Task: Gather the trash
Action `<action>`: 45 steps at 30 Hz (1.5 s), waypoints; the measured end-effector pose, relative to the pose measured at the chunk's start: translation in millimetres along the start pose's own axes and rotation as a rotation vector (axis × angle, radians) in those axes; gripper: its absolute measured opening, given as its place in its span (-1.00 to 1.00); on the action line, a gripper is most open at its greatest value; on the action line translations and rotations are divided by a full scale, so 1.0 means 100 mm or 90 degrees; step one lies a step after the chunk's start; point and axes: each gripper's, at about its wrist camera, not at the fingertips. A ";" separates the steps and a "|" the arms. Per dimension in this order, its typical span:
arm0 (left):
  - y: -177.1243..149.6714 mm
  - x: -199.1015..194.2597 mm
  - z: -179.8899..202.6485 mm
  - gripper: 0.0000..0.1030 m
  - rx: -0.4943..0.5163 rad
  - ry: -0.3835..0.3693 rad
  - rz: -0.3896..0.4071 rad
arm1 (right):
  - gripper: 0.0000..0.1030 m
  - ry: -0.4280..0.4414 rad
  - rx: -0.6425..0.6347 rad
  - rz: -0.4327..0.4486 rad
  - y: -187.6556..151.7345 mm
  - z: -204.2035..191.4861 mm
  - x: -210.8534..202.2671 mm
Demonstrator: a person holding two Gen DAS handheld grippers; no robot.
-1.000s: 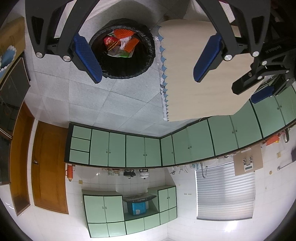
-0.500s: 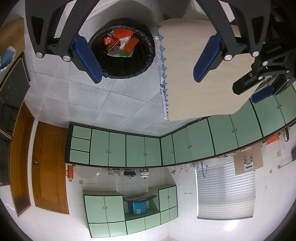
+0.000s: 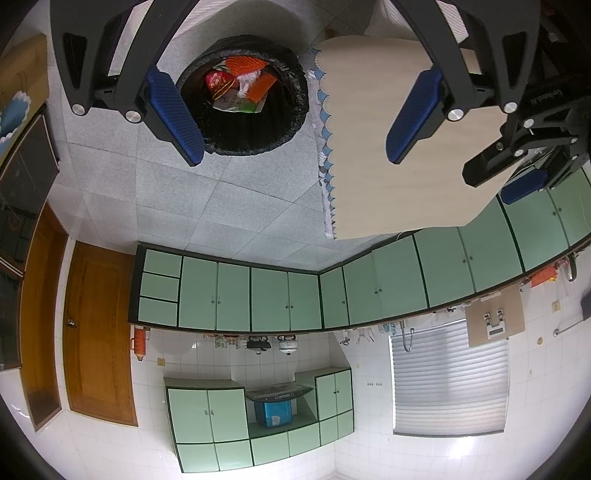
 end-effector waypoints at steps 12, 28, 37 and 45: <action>0.00 0.00 0.00 0.75 0.000 0.000 0.000 | 0.88 0.002 -0.004 -0.002 0.01 0.01 0.01; -0.01 0.00 -0.02 0.75 -0.002 0.001 -0.001 | 0.88 0.003 -0.005 -0.003 0.03 0.01 0.02; -0.02 0.02 -0.02 0.75 -0.002 -0.001 -0.006 | 0.88 0.003 -0.005 -0.005 0.02 0.01 0.04; -0.02 0.06 -0.02 0.75 -0.004 -0.003 -0.012 | 0.88 0.002 -0.004 -0.010 0.01 0.05 0.07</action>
Point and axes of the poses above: each gripper's, at about its wrist camera, not at the fingertips, and x roughly the way its jaws point, z to its right, y to its top, and after that the axes turned 1 degree about y, right-handed
